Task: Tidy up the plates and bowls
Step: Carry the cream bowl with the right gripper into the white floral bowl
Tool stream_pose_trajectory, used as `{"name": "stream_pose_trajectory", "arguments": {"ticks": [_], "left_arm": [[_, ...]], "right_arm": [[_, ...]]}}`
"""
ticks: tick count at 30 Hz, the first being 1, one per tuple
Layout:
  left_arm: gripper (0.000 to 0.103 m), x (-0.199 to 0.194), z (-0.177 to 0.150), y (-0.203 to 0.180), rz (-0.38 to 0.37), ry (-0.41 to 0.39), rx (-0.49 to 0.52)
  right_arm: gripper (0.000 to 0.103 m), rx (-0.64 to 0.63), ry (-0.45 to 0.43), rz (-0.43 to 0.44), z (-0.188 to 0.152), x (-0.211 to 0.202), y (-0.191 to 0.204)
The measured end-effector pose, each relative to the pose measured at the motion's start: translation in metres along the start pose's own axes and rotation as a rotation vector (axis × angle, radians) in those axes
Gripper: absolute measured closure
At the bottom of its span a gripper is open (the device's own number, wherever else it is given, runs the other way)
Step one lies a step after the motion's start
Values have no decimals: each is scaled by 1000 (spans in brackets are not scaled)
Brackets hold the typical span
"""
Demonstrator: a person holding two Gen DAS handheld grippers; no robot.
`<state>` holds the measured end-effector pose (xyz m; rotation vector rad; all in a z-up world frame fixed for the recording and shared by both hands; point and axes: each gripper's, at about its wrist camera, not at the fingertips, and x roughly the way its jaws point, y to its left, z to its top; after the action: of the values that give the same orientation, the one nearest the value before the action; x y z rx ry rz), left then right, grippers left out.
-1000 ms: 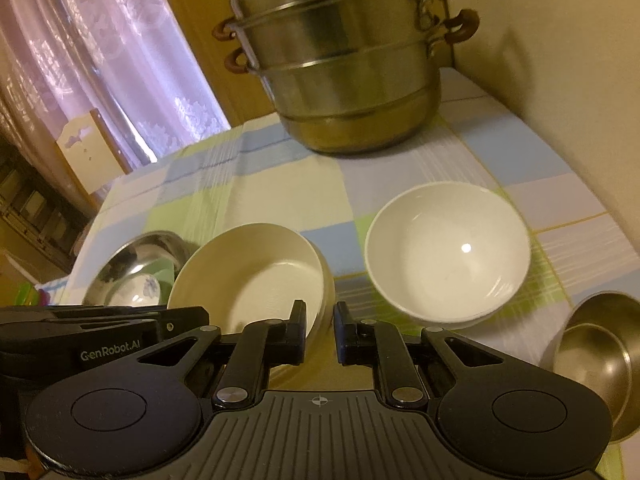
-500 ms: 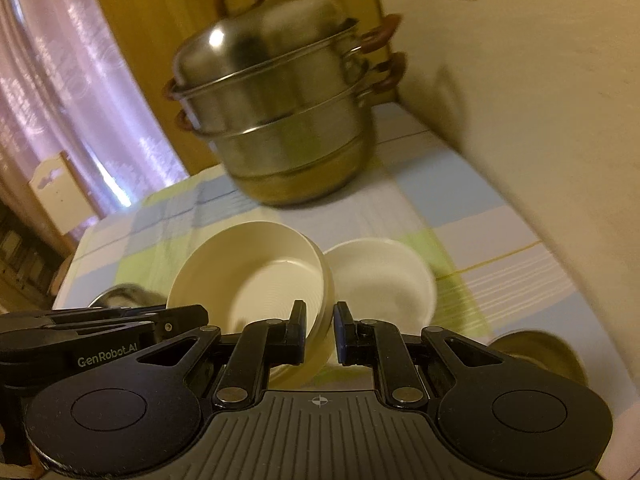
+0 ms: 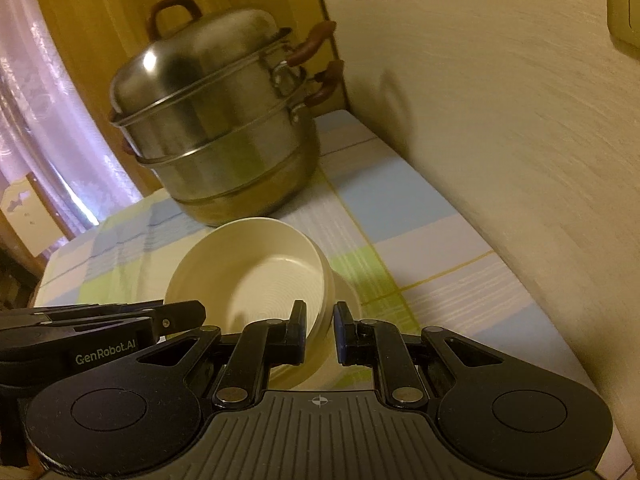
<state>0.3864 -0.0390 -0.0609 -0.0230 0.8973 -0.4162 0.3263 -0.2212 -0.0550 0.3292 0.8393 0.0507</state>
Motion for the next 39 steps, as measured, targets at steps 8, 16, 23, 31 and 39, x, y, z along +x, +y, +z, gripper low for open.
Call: {"name": "stream_pose_trajectory", "arguments": {"ticks": [8, 16, 23, 31, 39], "left_arm": [[89, 17, 0, 0, 13, 31, 6], [89, 29, -3, 2, 17, 62, -7], [88, 35, -5, 3, 17, 80, -13], [87, 38, -6, 8, 5, 107, -39], [86, 28, -3, 7, -2, 90, -42]], "right_arm": [[89, 13, 30, -10, -3, 19, -10], [89, 15, 56, -11, -4, 32, -14], [89, 19, 70, -10, -3, 36, -17], [88, 40, 77, -6, -1, 37, -17], [86, 33, 75, -12, -1, 35, -15]]}}
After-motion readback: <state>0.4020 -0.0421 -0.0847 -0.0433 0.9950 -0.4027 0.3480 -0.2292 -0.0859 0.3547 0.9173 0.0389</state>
